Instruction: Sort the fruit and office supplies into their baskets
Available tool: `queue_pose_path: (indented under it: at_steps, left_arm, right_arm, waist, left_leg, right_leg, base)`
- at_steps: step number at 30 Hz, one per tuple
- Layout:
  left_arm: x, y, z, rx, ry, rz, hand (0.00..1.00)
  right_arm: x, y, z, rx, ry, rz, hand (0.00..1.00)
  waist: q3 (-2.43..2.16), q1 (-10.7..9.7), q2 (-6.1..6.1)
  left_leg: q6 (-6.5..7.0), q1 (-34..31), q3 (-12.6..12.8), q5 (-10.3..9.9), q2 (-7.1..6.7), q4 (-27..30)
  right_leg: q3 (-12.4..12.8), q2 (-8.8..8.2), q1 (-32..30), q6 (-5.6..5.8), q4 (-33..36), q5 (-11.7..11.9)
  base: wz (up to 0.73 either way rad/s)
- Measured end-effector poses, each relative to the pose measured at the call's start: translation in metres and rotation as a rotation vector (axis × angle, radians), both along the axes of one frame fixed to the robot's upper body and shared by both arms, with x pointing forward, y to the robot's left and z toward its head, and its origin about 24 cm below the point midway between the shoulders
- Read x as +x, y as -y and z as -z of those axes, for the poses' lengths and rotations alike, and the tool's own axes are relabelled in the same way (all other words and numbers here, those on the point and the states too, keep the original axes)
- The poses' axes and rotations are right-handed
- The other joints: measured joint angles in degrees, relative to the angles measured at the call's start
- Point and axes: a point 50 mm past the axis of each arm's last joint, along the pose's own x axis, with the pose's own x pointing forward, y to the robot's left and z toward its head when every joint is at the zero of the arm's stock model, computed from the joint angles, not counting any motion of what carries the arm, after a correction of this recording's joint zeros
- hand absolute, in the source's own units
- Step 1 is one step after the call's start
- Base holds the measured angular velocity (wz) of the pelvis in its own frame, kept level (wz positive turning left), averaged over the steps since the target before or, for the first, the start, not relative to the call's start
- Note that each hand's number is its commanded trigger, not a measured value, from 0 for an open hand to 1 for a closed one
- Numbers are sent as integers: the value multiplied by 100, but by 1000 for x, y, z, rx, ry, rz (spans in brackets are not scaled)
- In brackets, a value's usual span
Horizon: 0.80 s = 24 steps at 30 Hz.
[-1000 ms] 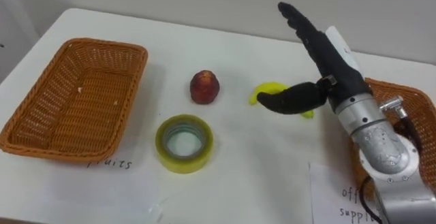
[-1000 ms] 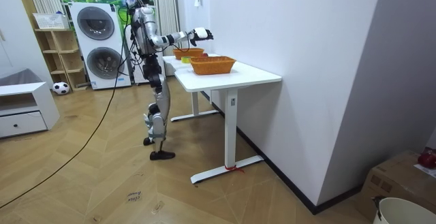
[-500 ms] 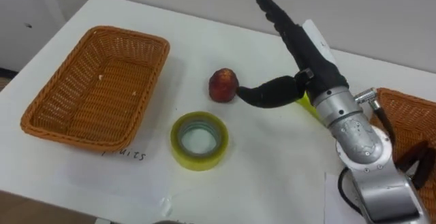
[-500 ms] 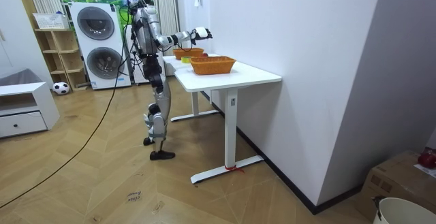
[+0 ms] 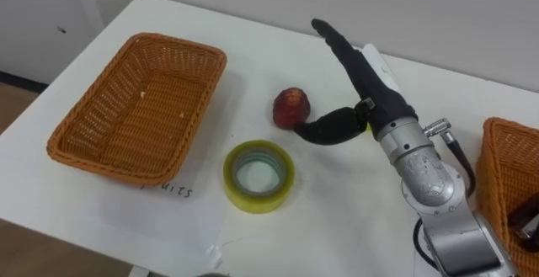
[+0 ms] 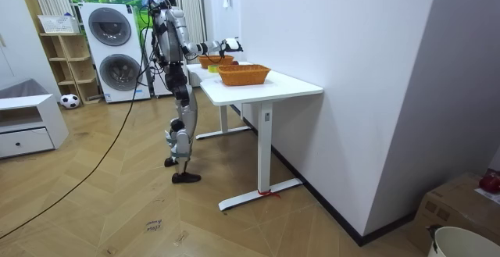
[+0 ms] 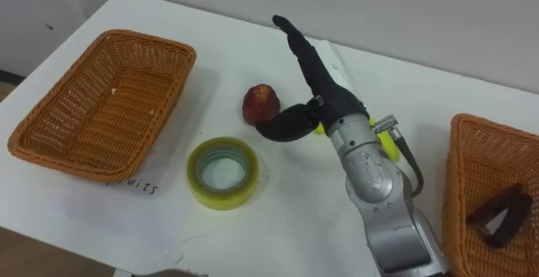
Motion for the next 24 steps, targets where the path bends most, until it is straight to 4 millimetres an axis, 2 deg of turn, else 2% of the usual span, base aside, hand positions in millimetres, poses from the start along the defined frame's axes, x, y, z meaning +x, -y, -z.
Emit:
queue_pose_path:
  at_steps: [13, 18, 24]
  left_arm:
    - [1, 2, 0, -5, 2, 1, 0]
    - [6, 2, 0, -4, 12, 8, 0]
    - [10, 2, -1, -6, 21, 14, 0]
  right_arm:
    - [1, -5, 13, -50, -37, -10, 0]
    - [1, -9, 14, -59, -42, -26, 0]
    - [0, -15, 15, -87, -35, -46, 0]
  waist:
    - [-8, 34, -13]
    - [0, 130, -1]
    - [0, 188, 0]
  left_leg:
    - [2, -3, -6, 1, -3, 3]
    - [2, -13, -9, 1, -2, 5]
    - [5, -27, -90, 9, -7, 5]
  right_leg:
    - [-21, -4, 7, 0, 0, 0]
    - [-153, -13, 5, 0, -1, 0]
    - [-167, -19, 23, 0, 0, 0]
  base:
    - [0]
    - [0]
    - [7]
